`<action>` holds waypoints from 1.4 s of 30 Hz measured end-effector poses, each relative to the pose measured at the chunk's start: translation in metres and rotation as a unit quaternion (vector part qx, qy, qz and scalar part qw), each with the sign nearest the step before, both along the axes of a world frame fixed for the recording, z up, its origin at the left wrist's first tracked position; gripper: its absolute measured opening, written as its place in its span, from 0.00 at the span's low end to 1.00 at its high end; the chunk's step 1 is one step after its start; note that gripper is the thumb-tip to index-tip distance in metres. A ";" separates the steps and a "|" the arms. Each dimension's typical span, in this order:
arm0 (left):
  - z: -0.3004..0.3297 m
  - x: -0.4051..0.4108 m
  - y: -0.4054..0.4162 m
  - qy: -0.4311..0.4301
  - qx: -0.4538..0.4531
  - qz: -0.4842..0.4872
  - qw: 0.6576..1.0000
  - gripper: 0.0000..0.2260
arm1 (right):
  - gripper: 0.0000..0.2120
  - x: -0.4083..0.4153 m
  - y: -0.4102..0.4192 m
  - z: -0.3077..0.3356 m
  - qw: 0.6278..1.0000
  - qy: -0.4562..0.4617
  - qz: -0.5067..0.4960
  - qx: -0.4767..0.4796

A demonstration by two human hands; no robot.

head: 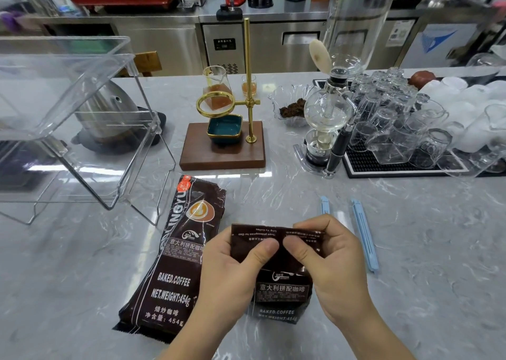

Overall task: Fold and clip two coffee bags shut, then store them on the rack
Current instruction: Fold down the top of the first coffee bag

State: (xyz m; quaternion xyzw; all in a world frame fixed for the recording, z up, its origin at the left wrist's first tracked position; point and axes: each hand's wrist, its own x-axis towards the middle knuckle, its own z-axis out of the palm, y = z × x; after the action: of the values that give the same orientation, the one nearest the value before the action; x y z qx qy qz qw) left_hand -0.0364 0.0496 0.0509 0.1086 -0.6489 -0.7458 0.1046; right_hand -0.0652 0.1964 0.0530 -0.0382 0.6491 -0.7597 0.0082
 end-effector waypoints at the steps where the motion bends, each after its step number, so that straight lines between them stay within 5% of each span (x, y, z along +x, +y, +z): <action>1: 0.000 0.001 0.002 0.003 0.001 0.002 1.000 0.07 | 0.13 0.000 -0.001 -0.002 1.000 0.008 -0.012 0.010; 15: -0.002 0.003 0.000 -0.007 -0.002 0.003 1.000 0.09 | 0.06 0.017 -0.007 -0.009 0.999 -0.014 -0.002 0.041; 23: 0.000 0.008 0.006 0.035 -0.028 0.050 0.998 0.04 | 0.01 0.018 -0.014 -0.007 0.996 0.059 -0.044 0.051; 30: -0.008 0.006 0.007 0.066 -0.047 0.080 0.994 0.03 | 0.13 0.013 -0.020 -0.015 0.991 0.095 -0.062 0.073; 42: -0.016 -0.005 0.005 0.051 -0.034 0.065 0.996 0.02 | 0.13 0.001 -0.024 -0.030 0.988 0.104 -0.059 0.094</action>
State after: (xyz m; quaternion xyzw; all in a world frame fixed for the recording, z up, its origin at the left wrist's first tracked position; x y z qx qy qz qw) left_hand -0.0416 0.0549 0.0349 0.1091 -0.6590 -0.7196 0.1898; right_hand -0.0639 0.1726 0.0232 -0.0777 0.7160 -0.6864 -0.1009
